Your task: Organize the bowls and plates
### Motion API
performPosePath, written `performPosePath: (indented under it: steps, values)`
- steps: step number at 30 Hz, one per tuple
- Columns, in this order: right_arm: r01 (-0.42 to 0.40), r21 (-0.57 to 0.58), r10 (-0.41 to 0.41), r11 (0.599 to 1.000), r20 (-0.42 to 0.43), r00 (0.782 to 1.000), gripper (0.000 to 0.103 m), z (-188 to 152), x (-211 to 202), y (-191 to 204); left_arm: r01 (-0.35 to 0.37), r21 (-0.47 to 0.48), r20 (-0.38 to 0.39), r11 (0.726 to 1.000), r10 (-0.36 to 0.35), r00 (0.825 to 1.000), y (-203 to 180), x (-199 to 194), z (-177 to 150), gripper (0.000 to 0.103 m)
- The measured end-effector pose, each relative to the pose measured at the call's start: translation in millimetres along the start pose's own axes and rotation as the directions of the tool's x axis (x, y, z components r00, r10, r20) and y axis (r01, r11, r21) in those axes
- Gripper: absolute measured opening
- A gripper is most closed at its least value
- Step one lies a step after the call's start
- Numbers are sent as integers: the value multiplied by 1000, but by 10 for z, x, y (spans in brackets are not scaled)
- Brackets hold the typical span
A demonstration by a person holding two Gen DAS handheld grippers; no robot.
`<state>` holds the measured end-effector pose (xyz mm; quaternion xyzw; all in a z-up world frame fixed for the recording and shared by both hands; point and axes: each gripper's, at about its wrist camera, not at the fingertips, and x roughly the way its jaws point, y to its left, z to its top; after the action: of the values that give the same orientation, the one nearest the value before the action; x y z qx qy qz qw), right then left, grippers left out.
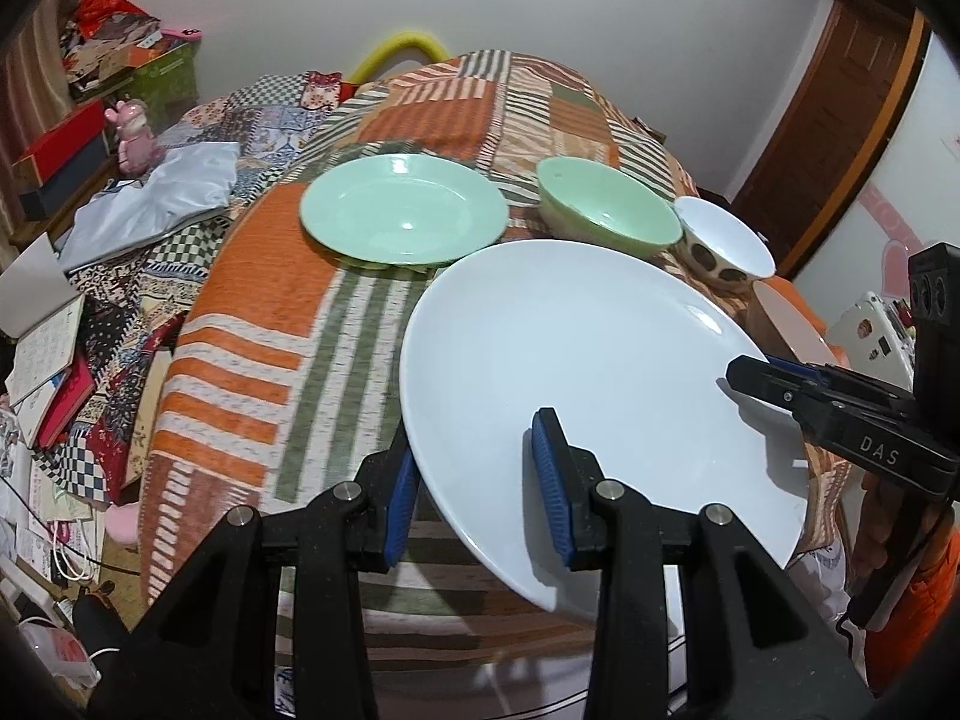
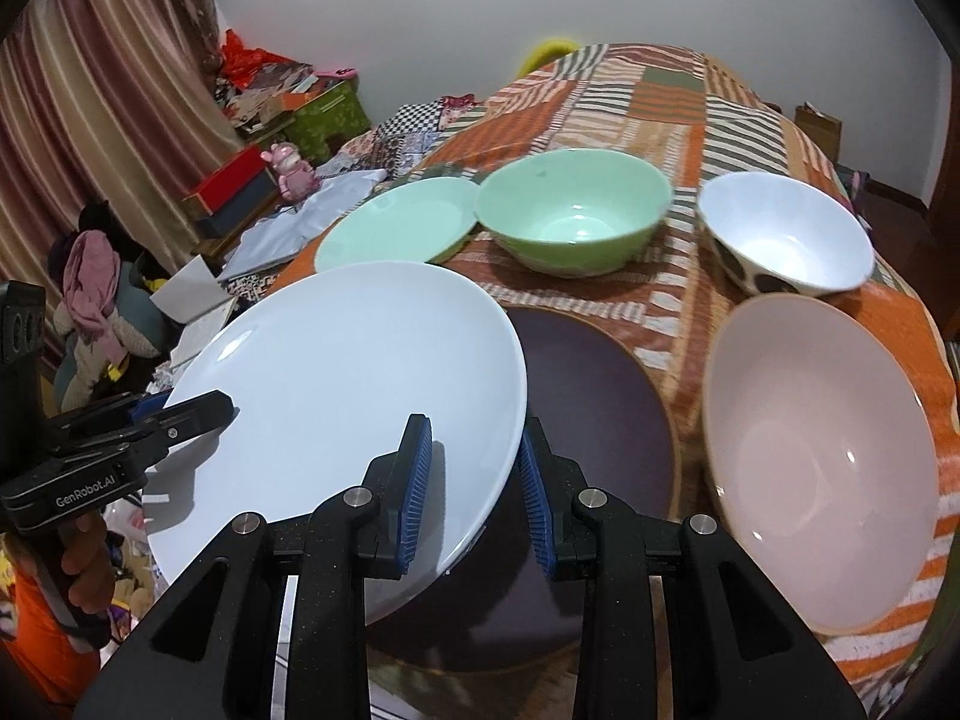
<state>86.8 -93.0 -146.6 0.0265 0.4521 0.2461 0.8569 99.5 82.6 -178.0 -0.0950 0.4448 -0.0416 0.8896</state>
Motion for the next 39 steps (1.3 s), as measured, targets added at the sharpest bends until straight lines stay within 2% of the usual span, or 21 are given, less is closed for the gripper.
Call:
performPosePath:
  steps: [15, 27, 39]
  values:
    - [31, 76, -29, 997, -24, 999, 27, -194, -33, -217, 34, 36, -59, 999, -32, 998, -215, 241, -51, 37]
    - [61, 105, -56, 993, -45, 997, 27, -241, 17, -284, 47, 27, -94, 999, -45, 995, -205, 483, -30, 37]
    - [49, 143, -47, 988, -19, 999, 26, -273, -12, -353, 47, 20, -101, 999, -44, 994, -226, 659, 57, 37]
